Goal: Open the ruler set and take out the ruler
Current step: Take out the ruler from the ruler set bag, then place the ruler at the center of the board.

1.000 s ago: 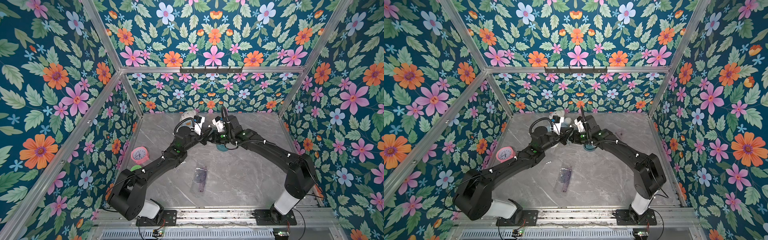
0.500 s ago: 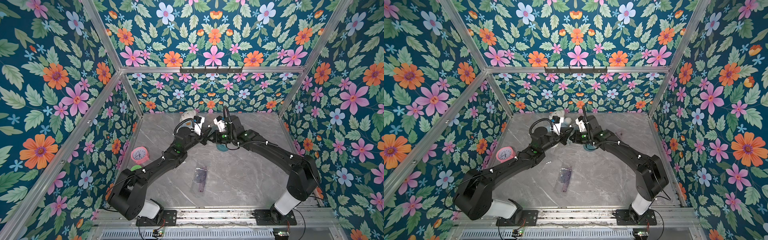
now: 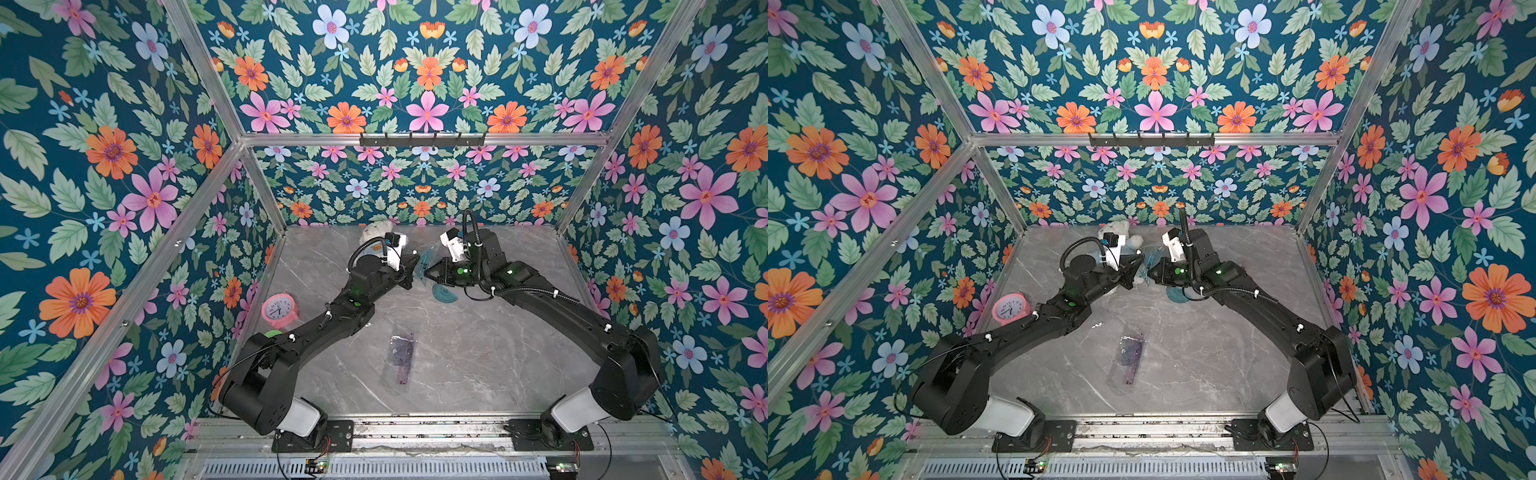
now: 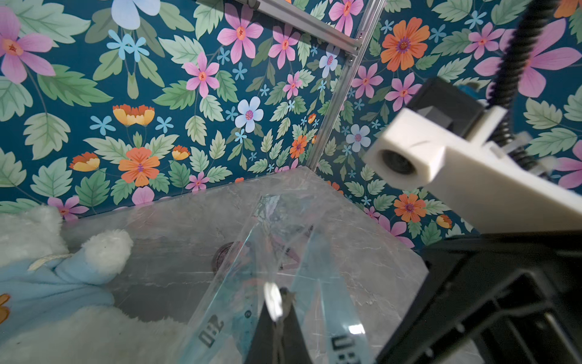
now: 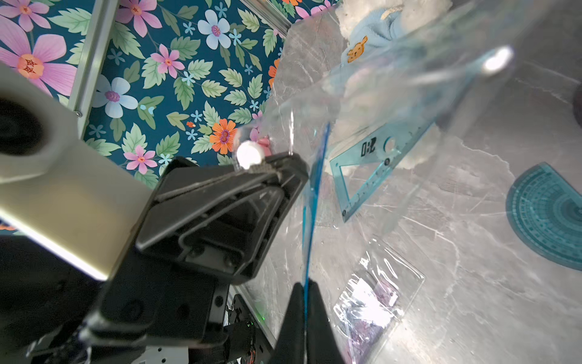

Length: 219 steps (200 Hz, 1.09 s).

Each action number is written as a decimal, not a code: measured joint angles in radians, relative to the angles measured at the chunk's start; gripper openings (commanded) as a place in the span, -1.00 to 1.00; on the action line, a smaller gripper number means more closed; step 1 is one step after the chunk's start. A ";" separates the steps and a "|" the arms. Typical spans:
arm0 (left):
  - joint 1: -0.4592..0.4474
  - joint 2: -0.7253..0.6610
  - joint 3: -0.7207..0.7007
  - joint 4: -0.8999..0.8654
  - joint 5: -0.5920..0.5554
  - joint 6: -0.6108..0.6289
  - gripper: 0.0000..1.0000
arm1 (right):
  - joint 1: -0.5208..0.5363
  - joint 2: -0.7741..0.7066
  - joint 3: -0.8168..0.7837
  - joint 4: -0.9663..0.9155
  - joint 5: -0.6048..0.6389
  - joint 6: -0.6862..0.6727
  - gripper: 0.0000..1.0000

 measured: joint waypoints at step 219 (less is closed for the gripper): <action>0.059 -0.061 -0.027 0.029 -0.052 -0.033 -1.00 | -0.361 -0.227 -0.511 0.036 -0.004 0.048 -0.99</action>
